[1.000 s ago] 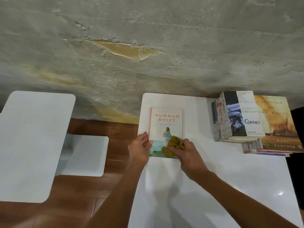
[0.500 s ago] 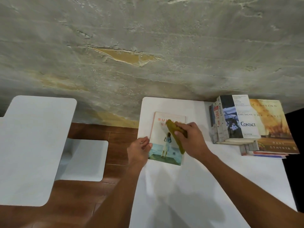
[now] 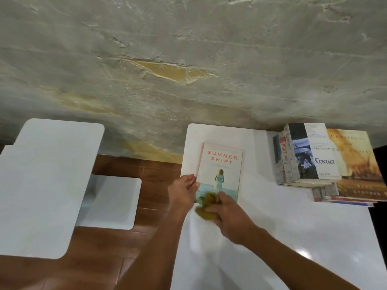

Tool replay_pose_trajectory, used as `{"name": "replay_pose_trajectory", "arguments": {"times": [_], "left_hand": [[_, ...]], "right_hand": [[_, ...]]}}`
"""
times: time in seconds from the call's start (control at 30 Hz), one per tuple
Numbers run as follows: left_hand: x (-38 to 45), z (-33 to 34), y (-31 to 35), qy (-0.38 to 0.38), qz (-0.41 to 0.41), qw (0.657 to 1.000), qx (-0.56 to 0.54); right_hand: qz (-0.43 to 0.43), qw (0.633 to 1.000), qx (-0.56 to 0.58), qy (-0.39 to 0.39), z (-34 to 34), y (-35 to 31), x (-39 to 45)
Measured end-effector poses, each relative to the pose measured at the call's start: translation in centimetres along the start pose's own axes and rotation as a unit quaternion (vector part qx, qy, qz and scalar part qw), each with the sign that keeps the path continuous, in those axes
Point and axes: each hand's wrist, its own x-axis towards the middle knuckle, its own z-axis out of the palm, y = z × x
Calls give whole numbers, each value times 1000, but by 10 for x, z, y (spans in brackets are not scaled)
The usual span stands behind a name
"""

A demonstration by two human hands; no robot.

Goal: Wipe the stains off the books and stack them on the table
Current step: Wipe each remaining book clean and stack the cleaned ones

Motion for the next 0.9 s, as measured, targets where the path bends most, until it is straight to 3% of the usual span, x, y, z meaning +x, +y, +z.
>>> {"name": "replay_pose_trajectory", "arguments": {"times": [0.13,0.27,0.43,0.67,0.9], "left_hand": [[-4,1,0,10,17,996,86],[-10,9,9,45,-8,985,169],[-10,15,29,35,-55,961,268],[8,6,47,-6,-158,948,275],[4,19,52,-86,-166,954,235]], "right_hand": [[-22,993,113,-30,2,6,-17],[65,945,311,81,-18,15,-15],[143,910,371,115,-21,40,-5],[214,862,444,120,-15,47,-4],[236,850,460,104,-19,48,1]]}}
